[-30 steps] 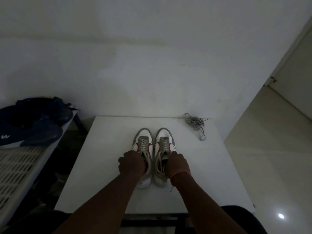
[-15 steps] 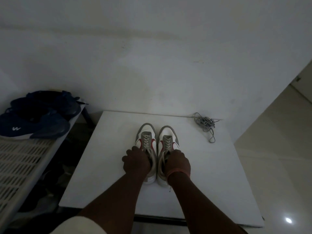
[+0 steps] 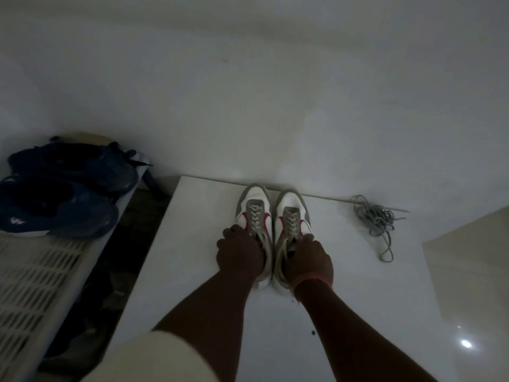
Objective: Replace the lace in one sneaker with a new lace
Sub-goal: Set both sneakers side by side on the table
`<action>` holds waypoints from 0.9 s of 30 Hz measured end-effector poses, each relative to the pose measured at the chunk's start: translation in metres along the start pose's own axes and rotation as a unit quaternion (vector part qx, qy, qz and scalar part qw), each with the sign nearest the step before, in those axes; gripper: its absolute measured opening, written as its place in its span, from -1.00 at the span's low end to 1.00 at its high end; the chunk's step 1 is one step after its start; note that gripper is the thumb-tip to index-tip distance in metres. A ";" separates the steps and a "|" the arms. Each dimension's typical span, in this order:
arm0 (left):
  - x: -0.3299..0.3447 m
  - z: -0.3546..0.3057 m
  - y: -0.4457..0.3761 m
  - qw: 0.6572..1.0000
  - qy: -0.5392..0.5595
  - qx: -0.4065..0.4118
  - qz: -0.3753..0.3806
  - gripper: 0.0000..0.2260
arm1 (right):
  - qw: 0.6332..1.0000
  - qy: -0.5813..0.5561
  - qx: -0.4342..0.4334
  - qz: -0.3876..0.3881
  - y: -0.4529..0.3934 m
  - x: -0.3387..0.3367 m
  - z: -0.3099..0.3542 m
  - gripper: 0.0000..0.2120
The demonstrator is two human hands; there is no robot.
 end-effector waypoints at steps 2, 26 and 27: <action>-0.019 0.003 0.011 0.998 0.025 -0.017 0.049 -0.66 | 0.999 0.008 0.007 0.043 0.009 -0.009 0.006 -0.55; -0.192 0.410 0.165 0.732 0.383 -0.556 0.088 -0.73 | 0.854 0.097 -0.292 0.420 0.253 0.060 0.415 -0.54; -0.183 0.421 0.163 0.728 0.383 -0.560 0.097 -0.70 | 0.841 0.122 -0.310 0.428 0.258 0.079 0.427 -0.52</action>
Point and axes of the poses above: each hand's wrist, its own y-axis away from the middle knuckle, its own x-axis out of the palm, z = x × y, the point moved 6 cm from there along -y, towards the middle knuckle, and after that the axes turned 10 degrees about -y, right-handed, at the moved point
